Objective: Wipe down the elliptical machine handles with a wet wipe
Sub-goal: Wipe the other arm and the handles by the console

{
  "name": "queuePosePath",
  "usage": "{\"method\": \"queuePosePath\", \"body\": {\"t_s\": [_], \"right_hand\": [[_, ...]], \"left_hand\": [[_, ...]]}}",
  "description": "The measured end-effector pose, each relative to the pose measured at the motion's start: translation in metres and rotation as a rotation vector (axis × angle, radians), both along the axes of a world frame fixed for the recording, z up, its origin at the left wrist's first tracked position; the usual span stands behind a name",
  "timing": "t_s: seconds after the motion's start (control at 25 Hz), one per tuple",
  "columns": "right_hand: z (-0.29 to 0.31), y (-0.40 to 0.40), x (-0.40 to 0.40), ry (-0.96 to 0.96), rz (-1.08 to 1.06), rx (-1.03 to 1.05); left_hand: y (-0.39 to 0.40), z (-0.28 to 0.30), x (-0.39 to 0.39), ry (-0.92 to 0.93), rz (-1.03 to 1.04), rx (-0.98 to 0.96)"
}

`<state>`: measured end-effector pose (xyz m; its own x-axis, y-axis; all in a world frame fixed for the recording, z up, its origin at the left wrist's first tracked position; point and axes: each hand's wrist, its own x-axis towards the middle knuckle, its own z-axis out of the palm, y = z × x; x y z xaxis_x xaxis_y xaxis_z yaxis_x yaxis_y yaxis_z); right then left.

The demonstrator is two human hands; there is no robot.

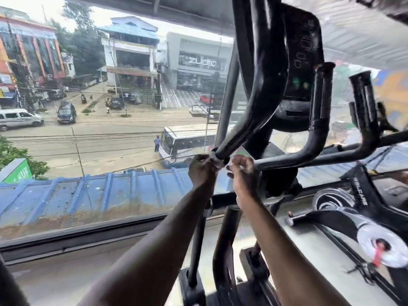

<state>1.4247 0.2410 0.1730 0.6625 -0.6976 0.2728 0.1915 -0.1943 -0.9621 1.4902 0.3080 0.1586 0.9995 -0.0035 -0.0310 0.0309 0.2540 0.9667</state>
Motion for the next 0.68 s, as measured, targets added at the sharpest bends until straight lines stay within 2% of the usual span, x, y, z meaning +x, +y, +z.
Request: {"method": "queuePosePath", "body": {"t_s": [0.08, 0.2, 0.28, 0.32, 0.44, 0.48, 0.52, 0.64, 0.68], "right_hand": [[0.009, 0.006, 0.003, -0.008, -0.001, -0.009], [0.015, 0.012, 0.001, -0.107, 0.066, 0.042], [0.014, 0.015, -0.002, -0.131, 0.054, 0.042], [0.015, 0.018, -0.001, -0.135, 0.026, 0.030], [0.026, 0.027, -0.001, -0.152, -0.050, 0.011], [0.028, 0.026, -0.004, -0.176, -0.031, 0.005], [0.027, 0.023, -0.008, -0.179, 0.015, -0.011], [0.019, 0.015, -0.024, 0.027, 0.146, -0.094], [0.021, 0.016, -0.025, 0.006, 0.142, -0.105]], "left_hand": [[0.001, 0.017, -0.009, -0.031, -0.008, 0.012], [0.008, 0.053, -0.042, -0.303, 0.019, -0.117], [0.010, 0.055, -0.046, -0.457, 0.050, -0.117], [0.008, 0.049, -0.040, -0.464, 0.048, -0.093], [0.007, 0.041, -0.030, -0.297, 0.013, -0.105], [0.011, 0.051, -0.041, -0.331, 0.025, -0.109], [0.015, 0.065, -0.057, -0.424, 0.044, -0.116], [0.023, 0.087, -0.095, -0.696, 0.090, -0.156], [0.021, 0.082, -0.092, -0.735, 0.111, -0.134]]}}
